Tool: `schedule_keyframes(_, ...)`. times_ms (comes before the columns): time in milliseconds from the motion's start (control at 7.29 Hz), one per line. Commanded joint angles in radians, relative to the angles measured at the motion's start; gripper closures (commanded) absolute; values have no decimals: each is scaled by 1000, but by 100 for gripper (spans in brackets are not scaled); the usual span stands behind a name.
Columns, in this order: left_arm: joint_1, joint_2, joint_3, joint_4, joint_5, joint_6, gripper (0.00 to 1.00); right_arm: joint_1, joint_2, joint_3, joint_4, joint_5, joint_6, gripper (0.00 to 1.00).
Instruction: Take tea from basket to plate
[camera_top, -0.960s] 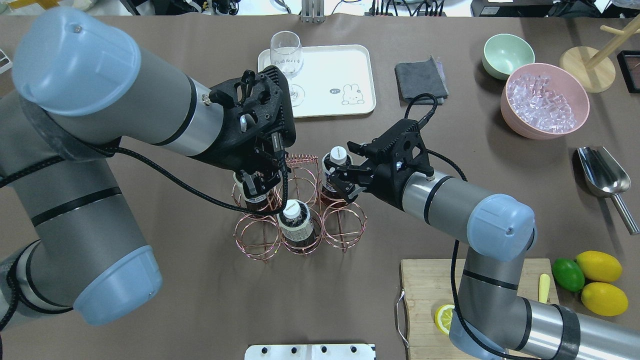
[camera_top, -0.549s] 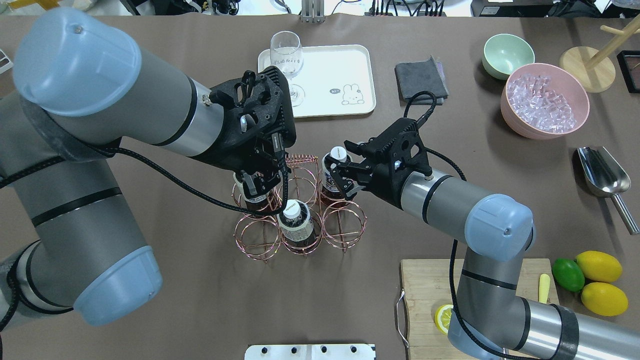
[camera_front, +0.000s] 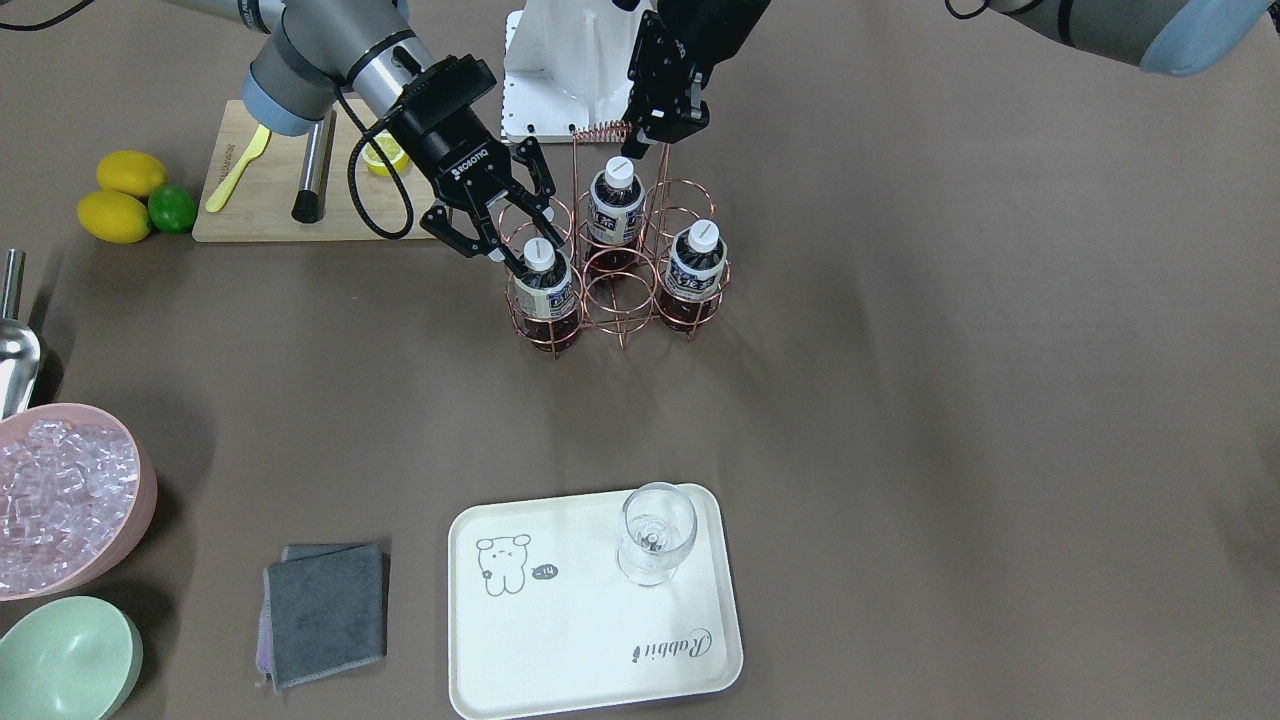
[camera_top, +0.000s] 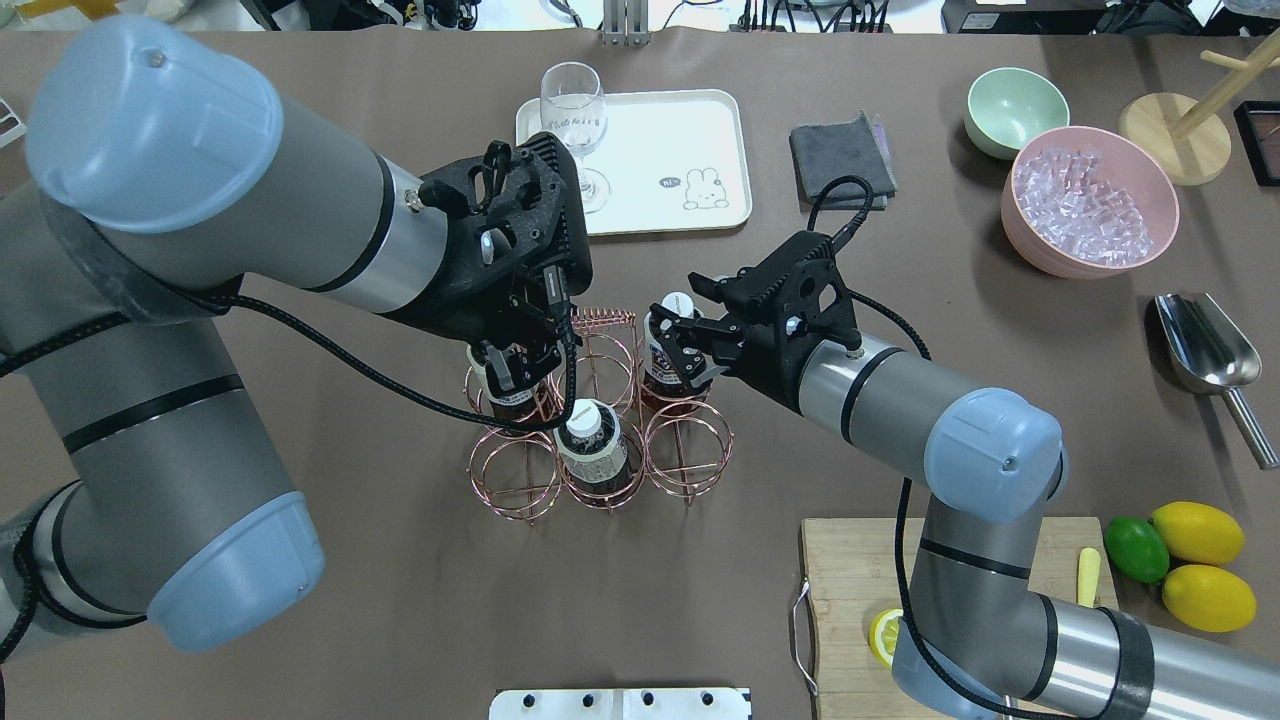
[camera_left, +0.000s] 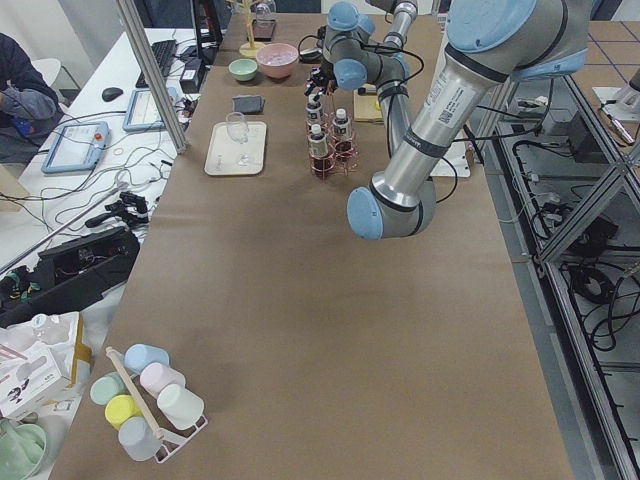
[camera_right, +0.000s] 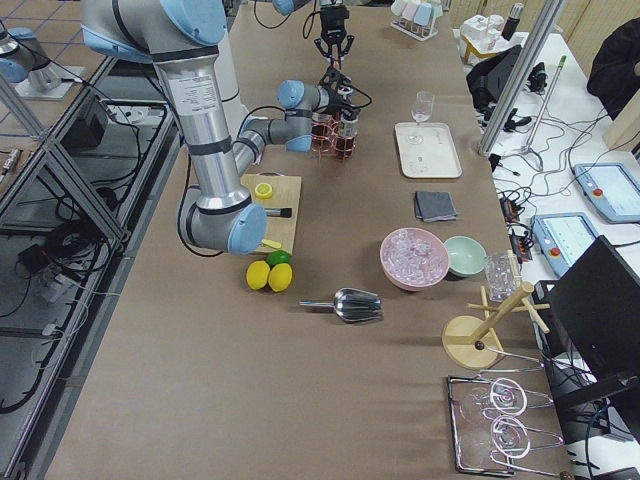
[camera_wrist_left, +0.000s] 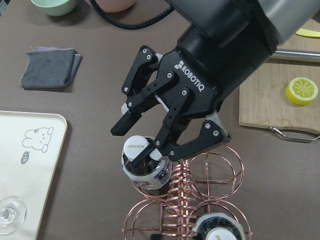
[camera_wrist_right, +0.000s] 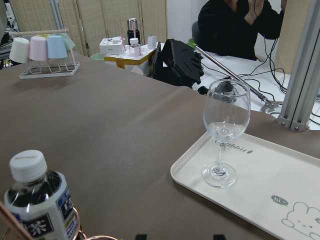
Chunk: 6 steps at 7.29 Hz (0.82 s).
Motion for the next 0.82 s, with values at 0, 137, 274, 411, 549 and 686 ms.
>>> schedule_keyframes(0,0,1,0,0,0,0,100,0,1,-6,-6,-9,0,47)
schedule_keyframes(137,0,1,0,2,0,0,100,0,4,-21,-4,-9,0,47)
schedule_keyframes(274,0,1,0,2,0,0,100,0,4,-22,-4,-7,0,51)
schedule_keyframes(411,0,1,0,2,0,2,100,0,4,-19,-4,-6,1,88)
schedule_keyframes(549,0,1,0,2,0,0,100,0,4,-12,-2,-6,7,100)
schedule_keyframes(686,0,3,0,2,0,0,100,2,3,-2,-1,-1,9,100)
